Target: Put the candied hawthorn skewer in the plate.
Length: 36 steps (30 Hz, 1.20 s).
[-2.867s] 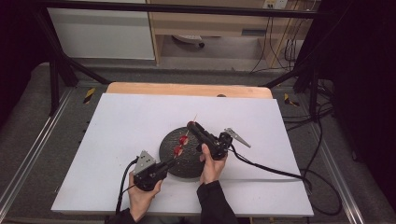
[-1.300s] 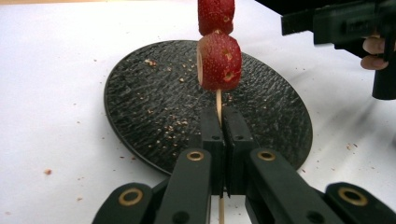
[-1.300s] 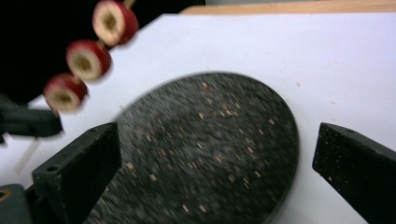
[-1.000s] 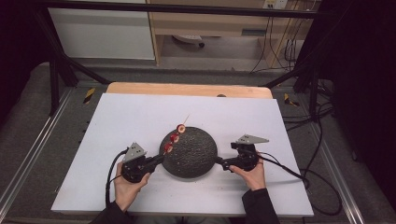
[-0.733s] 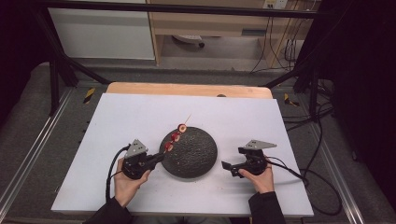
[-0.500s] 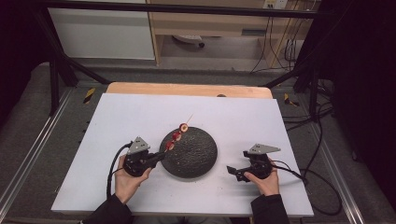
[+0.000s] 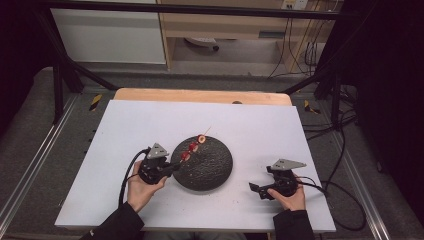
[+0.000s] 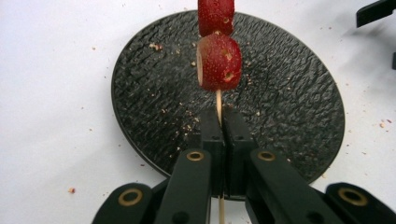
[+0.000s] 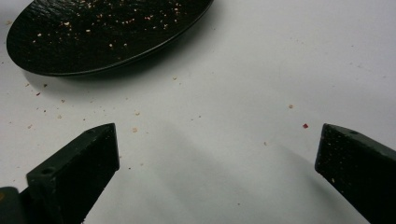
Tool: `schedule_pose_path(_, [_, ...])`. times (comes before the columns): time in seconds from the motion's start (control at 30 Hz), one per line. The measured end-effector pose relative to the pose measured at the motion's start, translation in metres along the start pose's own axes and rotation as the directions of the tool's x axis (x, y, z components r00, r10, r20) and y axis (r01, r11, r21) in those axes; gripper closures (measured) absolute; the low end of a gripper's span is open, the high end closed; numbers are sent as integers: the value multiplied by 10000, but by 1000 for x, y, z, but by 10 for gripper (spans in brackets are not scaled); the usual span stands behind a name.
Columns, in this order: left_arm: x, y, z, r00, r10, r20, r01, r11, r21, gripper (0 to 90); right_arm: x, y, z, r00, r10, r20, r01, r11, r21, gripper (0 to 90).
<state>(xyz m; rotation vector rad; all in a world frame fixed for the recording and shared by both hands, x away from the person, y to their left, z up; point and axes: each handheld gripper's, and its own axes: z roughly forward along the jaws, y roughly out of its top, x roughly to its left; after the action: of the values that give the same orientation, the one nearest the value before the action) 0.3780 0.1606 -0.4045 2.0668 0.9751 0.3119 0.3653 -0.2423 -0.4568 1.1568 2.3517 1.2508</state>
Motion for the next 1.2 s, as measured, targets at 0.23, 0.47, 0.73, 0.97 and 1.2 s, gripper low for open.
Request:
schedule_pose_path(0.23, [-4, -1, 14, 9998, 133, -132, -126, 9985, 526, 883, 0, 0, -1, 9999, 58, -102, -59, 9999, -98, 8])
schedule_pose_path(0.47, [-10, -5, 27, 9992, 244, -304, -213, 9949, 987, 883, 0, 0, -1, 9999, 40, -159, -42, 9999, -100, 7])
schedule_pose_path(0.73, [-13, -7, 37, 9986, 366, -378, -311, 9899, 1382, 883, 0, -1, -1, 9998, 78, -161, -79, 9999, -76, 7])
schedule_pose_path(0.97, [-15, -6, 38, 9983, 430, -390, -368, 9885, 1469, 882, 0, -1, -3, 9997, 203, -160, -205, 9997, -167, 7])
schedule_pose_path(1.2, [-14, -6, 34, 9978, 644, -156, -617, 9888, 1361, 838, -1, -1, -3, 9998, 149, -121, -152, 9996, -234, 7])
